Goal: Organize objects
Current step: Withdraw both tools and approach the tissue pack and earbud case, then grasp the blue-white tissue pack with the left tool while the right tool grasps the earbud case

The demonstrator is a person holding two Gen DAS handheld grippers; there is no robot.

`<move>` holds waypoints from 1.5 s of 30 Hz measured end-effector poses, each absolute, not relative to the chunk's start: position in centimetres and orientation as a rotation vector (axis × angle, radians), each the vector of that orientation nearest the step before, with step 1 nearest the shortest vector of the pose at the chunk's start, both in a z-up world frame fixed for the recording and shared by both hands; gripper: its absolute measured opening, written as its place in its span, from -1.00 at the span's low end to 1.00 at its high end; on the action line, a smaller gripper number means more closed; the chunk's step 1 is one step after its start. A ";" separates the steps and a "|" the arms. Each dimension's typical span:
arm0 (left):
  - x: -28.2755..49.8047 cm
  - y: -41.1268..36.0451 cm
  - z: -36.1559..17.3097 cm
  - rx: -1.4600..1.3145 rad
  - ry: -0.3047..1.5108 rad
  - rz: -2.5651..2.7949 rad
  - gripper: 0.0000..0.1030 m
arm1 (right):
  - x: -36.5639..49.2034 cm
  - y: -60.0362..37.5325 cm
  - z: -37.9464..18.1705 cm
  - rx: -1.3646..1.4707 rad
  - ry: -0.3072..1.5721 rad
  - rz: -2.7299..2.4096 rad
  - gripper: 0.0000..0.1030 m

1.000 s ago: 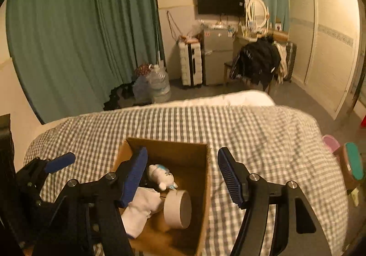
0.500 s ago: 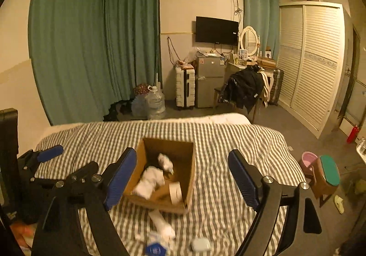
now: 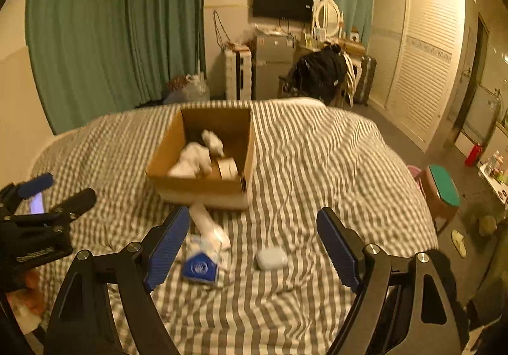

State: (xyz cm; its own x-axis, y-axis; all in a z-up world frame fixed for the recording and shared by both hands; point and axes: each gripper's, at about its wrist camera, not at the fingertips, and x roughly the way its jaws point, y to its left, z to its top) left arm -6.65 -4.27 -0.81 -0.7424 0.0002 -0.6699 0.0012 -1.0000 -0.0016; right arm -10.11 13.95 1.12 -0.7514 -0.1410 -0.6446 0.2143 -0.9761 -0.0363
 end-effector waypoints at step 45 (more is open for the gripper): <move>-15.7 5.8 -17.2 1.819 -0.117 -2.880 0.69 | -21.5 16.4 -20.3 1.614 0.277 -2.506 0.18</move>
